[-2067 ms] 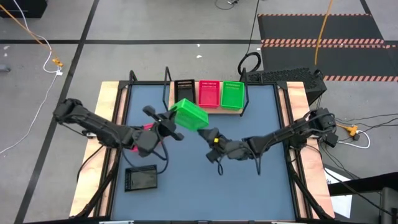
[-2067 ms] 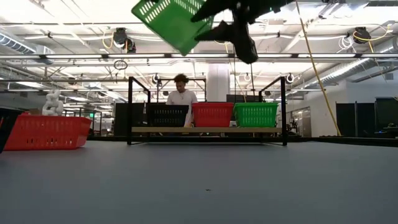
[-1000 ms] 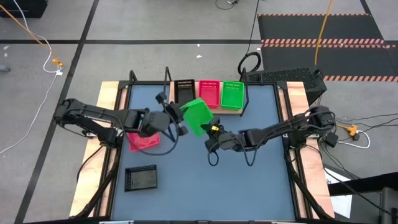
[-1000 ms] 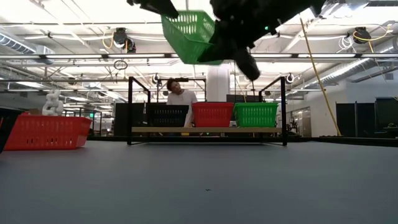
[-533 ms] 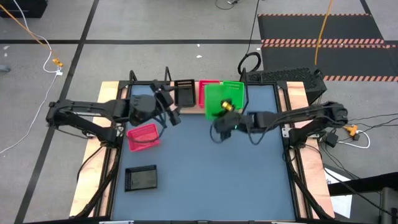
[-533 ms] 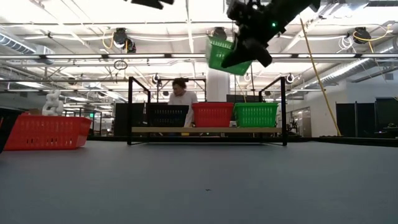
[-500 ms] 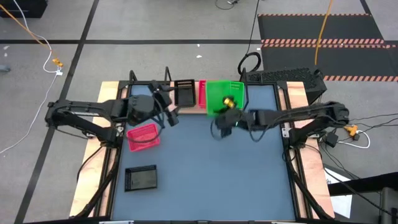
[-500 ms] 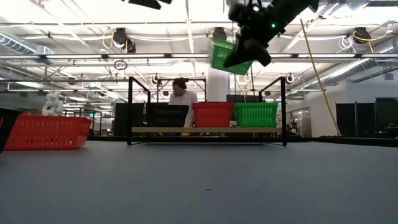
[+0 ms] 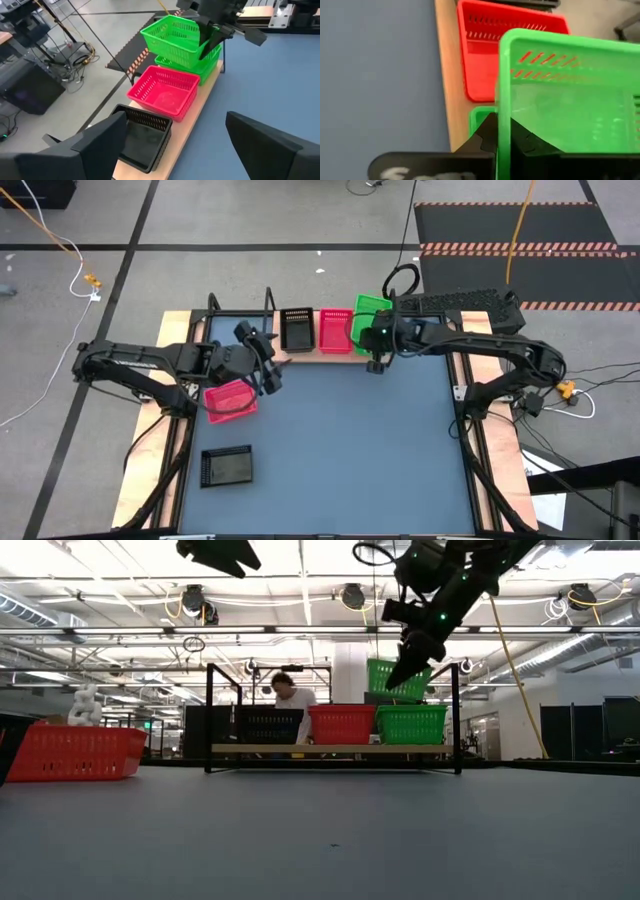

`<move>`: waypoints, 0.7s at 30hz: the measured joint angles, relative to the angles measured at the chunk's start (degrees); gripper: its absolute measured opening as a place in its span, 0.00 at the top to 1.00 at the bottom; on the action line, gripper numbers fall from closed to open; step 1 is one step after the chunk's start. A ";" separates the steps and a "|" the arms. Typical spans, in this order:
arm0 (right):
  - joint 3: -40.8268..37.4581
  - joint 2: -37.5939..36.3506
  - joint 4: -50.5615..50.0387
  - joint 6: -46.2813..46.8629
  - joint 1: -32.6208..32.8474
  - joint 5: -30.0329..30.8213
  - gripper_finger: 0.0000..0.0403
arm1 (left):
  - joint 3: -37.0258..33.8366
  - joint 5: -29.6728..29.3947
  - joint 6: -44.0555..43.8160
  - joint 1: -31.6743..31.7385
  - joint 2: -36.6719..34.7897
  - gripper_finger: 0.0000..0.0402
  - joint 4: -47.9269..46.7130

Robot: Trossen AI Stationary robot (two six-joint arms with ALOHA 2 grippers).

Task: Stack baskets on shelf by color
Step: Stack the green bin on top of the green bin on the shelf

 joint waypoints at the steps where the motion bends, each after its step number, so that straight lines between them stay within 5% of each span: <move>1: 0.02 0.17 -0.32 0.61 -0.30 0.01 1.00 | 0.00 0.00 0.01 0.00 -0.04 0.16 -0.13; 21: 0.04 1.00 -8.86 1.80 -2.65 -1.79 0.91 | 0.00 0.00 -0.11 0.00 -0.03 0.29 -2.65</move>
